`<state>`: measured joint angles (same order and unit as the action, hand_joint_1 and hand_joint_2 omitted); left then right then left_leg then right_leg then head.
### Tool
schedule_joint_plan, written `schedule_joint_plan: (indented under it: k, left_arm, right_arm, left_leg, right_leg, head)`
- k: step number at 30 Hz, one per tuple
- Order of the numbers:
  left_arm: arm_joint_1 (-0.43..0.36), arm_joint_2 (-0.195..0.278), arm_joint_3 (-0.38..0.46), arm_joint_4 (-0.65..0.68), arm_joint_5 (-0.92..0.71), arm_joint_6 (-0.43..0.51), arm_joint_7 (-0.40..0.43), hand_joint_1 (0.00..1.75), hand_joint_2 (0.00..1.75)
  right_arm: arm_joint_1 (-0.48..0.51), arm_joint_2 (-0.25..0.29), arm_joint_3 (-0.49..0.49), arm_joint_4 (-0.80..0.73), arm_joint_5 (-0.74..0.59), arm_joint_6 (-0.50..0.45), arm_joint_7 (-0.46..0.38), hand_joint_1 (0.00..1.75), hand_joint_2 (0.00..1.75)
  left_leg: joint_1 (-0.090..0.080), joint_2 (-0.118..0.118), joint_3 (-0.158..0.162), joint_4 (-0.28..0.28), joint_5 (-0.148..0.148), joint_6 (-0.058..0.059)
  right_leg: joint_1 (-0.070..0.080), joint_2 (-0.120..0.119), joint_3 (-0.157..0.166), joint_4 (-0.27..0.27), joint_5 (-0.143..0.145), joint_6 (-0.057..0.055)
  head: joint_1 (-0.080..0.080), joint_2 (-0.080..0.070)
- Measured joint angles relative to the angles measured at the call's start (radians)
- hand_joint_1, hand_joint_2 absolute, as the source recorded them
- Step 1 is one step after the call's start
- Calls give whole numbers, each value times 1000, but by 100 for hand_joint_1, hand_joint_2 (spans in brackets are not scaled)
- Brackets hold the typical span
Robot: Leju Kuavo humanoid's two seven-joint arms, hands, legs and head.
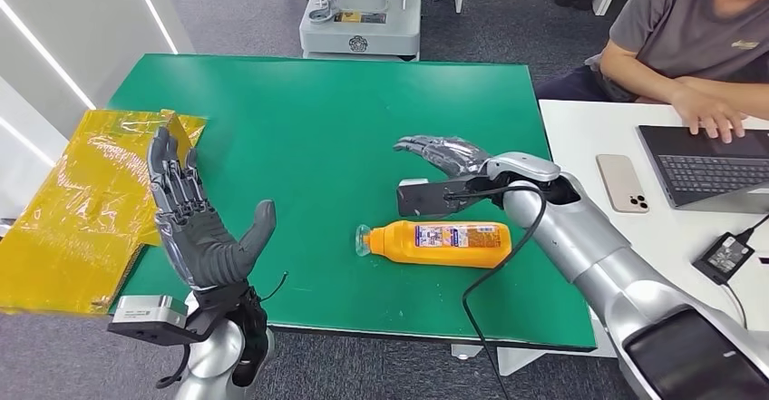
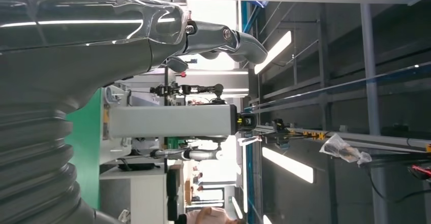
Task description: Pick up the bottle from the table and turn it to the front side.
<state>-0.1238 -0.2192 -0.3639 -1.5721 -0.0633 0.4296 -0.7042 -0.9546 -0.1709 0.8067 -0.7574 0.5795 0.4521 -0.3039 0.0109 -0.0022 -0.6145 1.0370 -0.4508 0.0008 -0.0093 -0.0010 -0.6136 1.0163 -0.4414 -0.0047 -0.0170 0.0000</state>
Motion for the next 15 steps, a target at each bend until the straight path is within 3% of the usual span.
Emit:
schedule_joint_plan:
  k: [15]
  left_arm:
    - [-29,0,0,23,9,-10,0,0,175]
  right_arm:
    - [70,-43,136,156,-102,-2,-7,0,175]
  left_leg:
    - [0,0,0,0,0,0]
  right_leg:
    - [0,0,0,-1,0,0]
  head:
    - [0,0]
